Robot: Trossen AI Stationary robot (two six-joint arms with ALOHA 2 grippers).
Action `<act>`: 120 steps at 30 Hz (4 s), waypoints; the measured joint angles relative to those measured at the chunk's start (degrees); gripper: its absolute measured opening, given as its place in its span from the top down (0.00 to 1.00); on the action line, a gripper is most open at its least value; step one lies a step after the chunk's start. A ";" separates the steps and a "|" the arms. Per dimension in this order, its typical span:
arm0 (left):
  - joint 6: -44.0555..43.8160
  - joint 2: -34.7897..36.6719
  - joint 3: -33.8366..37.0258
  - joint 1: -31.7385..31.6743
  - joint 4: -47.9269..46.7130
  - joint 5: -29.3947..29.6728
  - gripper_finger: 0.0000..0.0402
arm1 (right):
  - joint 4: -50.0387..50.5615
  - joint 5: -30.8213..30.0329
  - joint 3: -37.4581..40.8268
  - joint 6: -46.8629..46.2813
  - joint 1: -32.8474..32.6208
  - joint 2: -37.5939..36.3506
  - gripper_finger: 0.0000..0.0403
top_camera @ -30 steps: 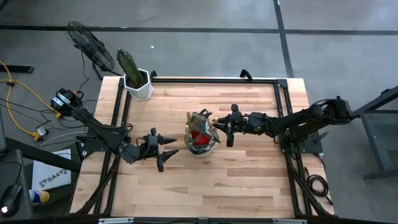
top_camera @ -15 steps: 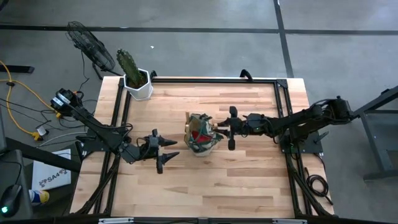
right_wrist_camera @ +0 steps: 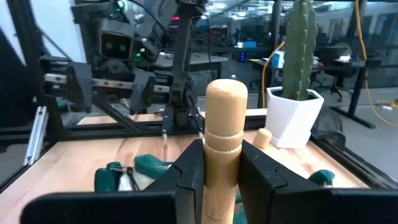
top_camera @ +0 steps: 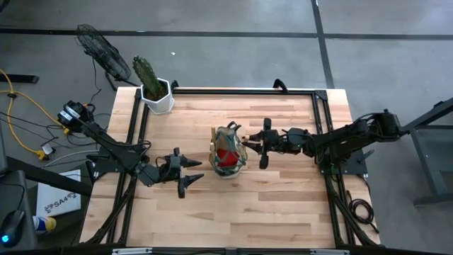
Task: Pick & Place Garden tools in Gardening bag
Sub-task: Put the brown hand rake into the gardening bag
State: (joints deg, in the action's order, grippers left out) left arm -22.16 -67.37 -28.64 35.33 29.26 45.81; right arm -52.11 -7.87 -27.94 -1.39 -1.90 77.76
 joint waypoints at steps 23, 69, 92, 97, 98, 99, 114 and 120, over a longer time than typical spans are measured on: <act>-1.92 0.00 0.00 0.00 -0.71 -0.31 0.44 | 5.21 -3.57 -0.02 -1.54 0.01 -0.09 0.85; -2.37 0.00 0.00 -0.04 -0.75 -0.08 0.44 | 4.73 1.61 -0.11 -4.20 1.28 0.19 0.85; -2.40 -0.02 0.00 -0.04 -0.82 -0.20 0.44 | 1.79 -6.27 -0.17 -3.41 1.54 5.18 0.83; -2.40 -0.01 0.00 -0.04 -0.84 -0.29 0.44 | 2.11 -6.84 -0.12 -2.06 1.52 5.18 0.82; -2.46 -0.02 0.00 -0.04 -0.86 -0.30 0.44 | 2.13 -6.76 -0.11 -1.68 1.52 5.18 0.82; -2.58 -0.02 0.00 -0.04 -0.87 -0.31 0.44 | 2.15 -6.64 -0.11 -1.50 1.52 5.18 0.81; -2.79 -0.02 0.00 -0.04 -0.86 -0.40 0.44 | 1.54 -5.42 0.07 -1.60 1.54 5.01 0.73; -2.81 -0.02 0.00 -0.04 -0.93 -0.40 0.44 | -0.44 -1.62 0.04 -1.68 1.54 4.70 0.63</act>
State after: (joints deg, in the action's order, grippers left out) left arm -24.97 -67.39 -28.64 35.29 28.33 45.41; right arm -52.55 -9.49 -27.90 -3.07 -0.36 82.45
